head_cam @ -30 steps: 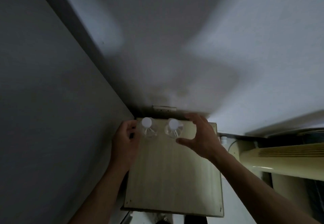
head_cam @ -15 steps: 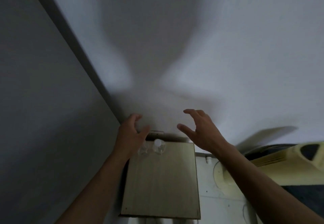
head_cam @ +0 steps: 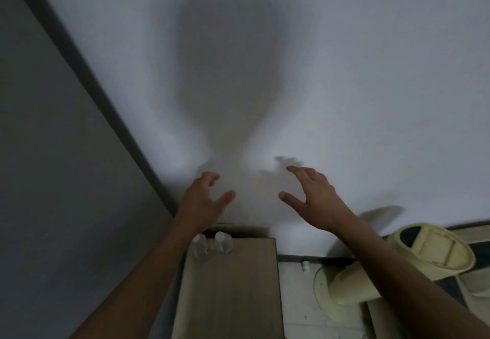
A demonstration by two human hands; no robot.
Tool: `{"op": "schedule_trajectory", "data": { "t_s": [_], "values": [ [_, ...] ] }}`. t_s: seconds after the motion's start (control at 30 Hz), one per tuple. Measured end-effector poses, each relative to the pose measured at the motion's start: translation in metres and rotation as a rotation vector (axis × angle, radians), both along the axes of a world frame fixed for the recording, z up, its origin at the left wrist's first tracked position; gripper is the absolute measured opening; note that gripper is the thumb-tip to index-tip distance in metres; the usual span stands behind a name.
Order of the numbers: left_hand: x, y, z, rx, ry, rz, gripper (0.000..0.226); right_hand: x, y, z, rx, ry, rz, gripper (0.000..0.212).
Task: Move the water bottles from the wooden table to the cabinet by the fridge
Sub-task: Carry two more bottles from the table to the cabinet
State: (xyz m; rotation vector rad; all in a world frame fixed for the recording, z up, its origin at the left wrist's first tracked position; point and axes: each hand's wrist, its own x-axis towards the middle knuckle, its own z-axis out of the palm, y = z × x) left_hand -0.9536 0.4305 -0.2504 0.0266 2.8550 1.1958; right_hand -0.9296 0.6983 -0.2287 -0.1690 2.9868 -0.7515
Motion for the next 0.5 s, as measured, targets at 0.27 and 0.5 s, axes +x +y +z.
{"op": "schedule_trajectory", "data": {
  "t_s": [0.27,0.5],
  "values": [
    [0.000,0.089,0.024,0.000,0.015,-0.289,0.051,0.057,0.059,0.030,-0.043,0.033,-0.228,0.068],
    [0.001,0.147,0.048,-0.038,0.044,-0.626,0.050,0.139,0.081,0.053,-0.019,0.055,-0.522,0.067]
  ]
}}
